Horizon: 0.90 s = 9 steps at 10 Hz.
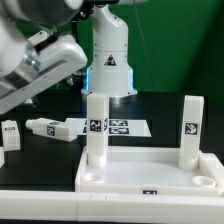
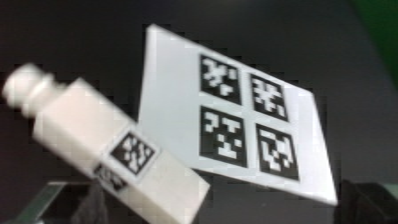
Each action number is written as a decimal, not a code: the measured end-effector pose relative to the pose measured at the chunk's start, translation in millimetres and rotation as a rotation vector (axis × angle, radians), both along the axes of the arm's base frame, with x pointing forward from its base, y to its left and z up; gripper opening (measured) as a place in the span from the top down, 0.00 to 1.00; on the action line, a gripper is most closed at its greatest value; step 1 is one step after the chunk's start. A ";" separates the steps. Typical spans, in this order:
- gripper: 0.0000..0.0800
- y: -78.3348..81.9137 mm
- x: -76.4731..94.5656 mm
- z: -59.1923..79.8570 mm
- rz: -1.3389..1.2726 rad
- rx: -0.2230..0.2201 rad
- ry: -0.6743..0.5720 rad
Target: Assemble desk
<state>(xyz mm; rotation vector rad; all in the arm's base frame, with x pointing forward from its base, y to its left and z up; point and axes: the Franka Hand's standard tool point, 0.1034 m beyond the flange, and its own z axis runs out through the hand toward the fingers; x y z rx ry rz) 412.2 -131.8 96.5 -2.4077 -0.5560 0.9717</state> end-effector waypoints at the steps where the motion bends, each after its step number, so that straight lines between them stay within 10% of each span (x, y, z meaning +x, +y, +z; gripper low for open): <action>1: 0.19 12.5 -9.4 0.5 0.062 0.013 -0.029; 7: 0.19 27.7 -17.0 -9.1 0.193 0.017 -0.102; 9: 0.19 38.2 -11.6 -14.4 0.401 0.009 -0.297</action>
Offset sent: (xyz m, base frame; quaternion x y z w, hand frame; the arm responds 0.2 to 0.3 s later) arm 0.0000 0.0000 0.0000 0.0000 0.0000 0.0000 1.0000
